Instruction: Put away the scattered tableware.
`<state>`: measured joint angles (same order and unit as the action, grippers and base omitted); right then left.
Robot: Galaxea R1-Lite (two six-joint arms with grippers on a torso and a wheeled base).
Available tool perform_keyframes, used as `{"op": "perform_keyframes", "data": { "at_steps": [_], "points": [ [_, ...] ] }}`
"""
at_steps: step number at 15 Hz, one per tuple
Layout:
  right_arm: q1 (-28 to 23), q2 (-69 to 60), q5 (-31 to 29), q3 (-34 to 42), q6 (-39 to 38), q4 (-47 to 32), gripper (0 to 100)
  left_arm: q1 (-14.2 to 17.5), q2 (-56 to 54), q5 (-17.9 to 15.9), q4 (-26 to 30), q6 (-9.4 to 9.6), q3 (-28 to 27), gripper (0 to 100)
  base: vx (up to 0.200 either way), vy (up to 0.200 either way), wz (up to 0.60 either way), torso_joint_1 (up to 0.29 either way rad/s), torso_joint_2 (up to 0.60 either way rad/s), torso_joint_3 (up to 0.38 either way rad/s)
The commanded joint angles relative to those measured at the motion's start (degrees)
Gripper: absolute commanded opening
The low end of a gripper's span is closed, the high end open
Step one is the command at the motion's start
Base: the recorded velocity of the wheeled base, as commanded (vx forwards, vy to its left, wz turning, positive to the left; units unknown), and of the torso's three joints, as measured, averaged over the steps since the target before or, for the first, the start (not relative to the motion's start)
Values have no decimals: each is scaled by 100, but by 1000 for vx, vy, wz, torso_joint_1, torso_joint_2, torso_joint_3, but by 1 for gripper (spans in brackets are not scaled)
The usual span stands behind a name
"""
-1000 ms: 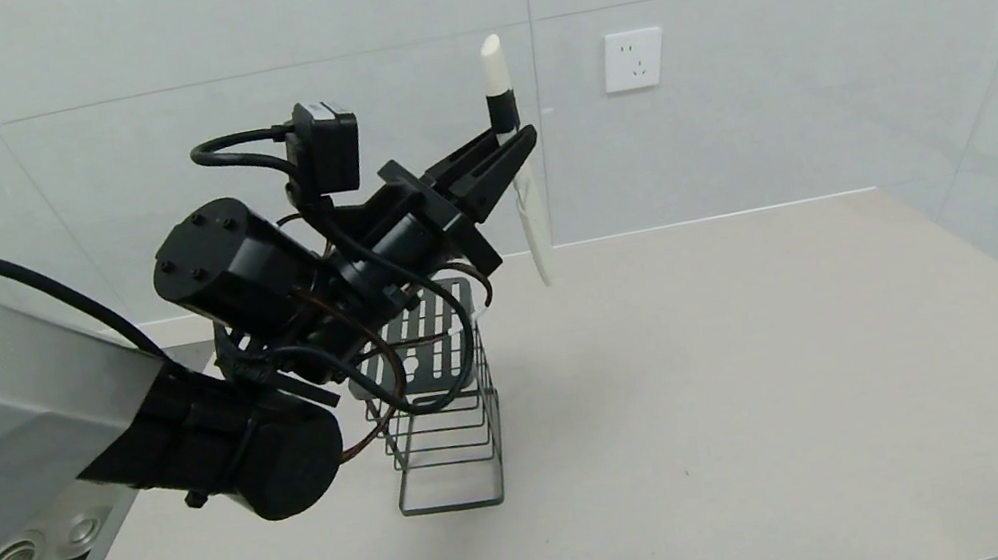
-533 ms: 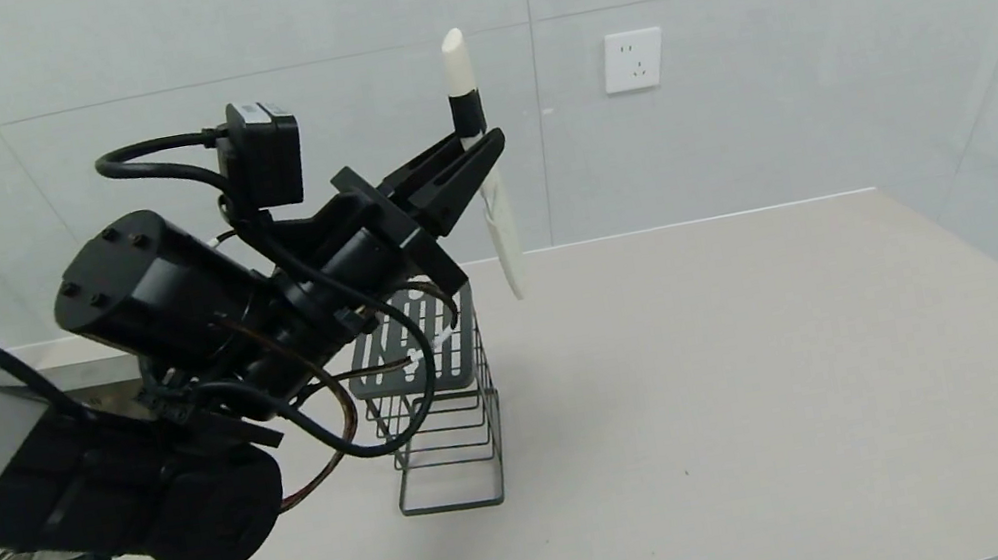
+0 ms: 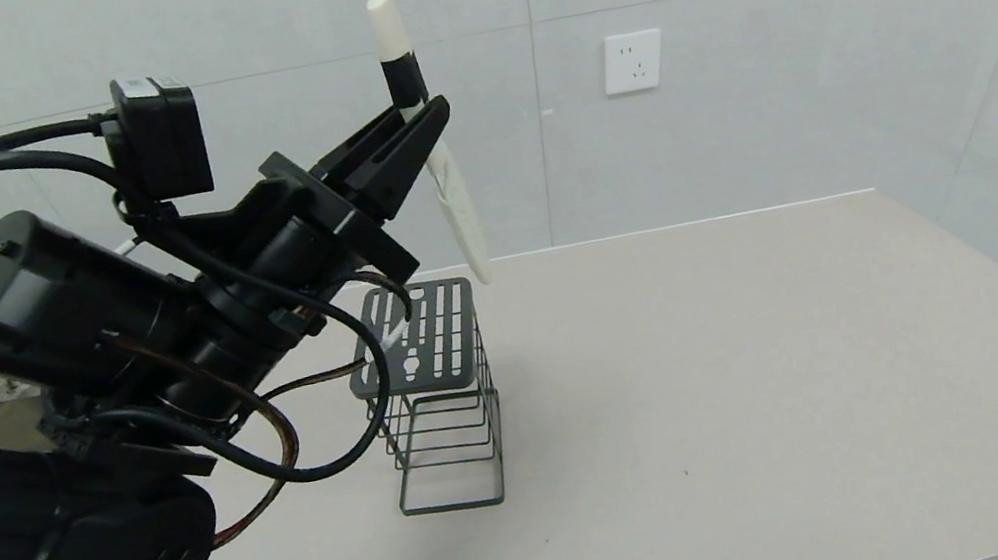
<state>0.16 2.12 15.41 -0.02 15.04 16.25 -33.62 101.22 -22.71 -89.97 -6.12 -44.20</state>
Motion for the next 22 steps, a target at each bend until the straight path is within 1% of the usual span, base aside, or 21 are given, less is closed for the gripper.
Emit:
{"op": "perform_keyframes", "data": {
  "at_steps": [1, 2, 3, 4, 5, 6, 8, 9, 11, 12, 13, 14, 17, 18, 19, 20, 21, 22],
  "points": [
    [-7, -212, -706, 2, -186, -693, 100, 14, -208, 12, -3, -3, 96, 0, 0, 0, 0, 0, 0, 0],
    [-7, -212, -1233, -42, -476, -1370, 100, 22, -278, 39, -3, 32, 210, 0, 0, 0, 0, 0, 0, 0],
    [-7, -212, -1444, -121, -748, -1669, 100, 75, -313, 39, -3, 93, 272, 0, 0, 0, 0, 0, 0, 0],
    [-16, -212, -1646, -200, -968, -1783, 100, 260, -331, 39, -3, 278, 395, 0, 0, 0, 0, 0, 0, 0],
    [-16, -212, -1761, -200, -1030, -1783, 100, 427, -278, 47, -3, 331, 386, 0, 0, 0, 0, 0, 0, 0],
    [-16, -212, -1998, -200, -1170, -1774, 100, 550, -217, 162, -3, 331, 360, 0, 0, 0, 0, 0, 0, 0],
    [-16, -212, -2262, -208, -1232, -1774, 100, 550, -14, 680, -3, 331, 289, 0, 0, 0, 0, 0, 0, 0],
    [-16, -212, -2314, -208, -1232, -1774, 100, 523, 47, 874, -3, 340, 281, 0, 0, 0, 0, 0, 0, 0],
    [-16, -212, -2323, -208, -1232, -1766, 100, 479, 153, 1137, -3, 366, 263, 0, 0, 0, 0, 0, 0, 0],
    [-16, -212, -2323, -208, -1232, -1748, 100, 453, 197, 1234, -3, 471, 263, 0, 0, 0, 0, 0, 0, 0],
    [-16, -212, -2323, -200, -1232, -1748, 100, 427, 240, 1331, -3, 515, 263, 0, 0, 0, 0, 0, 0, 0],
    [-16, -212, -2306, -200, -1223, -1739, 100, 418, 320, 1366, -3, 515, 254, 0, 0, 0, 0, 0, 0, 0],
    [-16, -212, -2288, -200, -1214, -1739, 100, 462, 636, 1357, -3, 542, 228, 0, 0, 0, 0, 0, 0, 0],
    [-16, -212, -2288, -200, -1214, -1730, 100, 444, 759, 1348, -3, 586, 202, 0, 0, 0, 0, 0, 0, 0],
    [-16, -212, -2270, -191, -1223, -1713, 100, 435, 917, 1331, -3, 586, -9, 0, 0, 0, 0, 0, 0, 0],
    [-16, -212, -2121, -129, -1249, -1590, 100, 435, 1023, 1304, -3, 559, -203, 0, 0, 0, 0, 0, 0, 0],
    [-16, -212, -1805, -6, -1302, -1291, 100, 462, 1111, 1287, -3, 559, -291, 0, 0, 0, 0, 0, 0, 0],
    [-16, -212, -1664, 2, -1355, -1282, 100, 462, 1137, 1269, -3, 559, -308, 0, 0, 0, 0, 0, 0, 0]
  ]
}}
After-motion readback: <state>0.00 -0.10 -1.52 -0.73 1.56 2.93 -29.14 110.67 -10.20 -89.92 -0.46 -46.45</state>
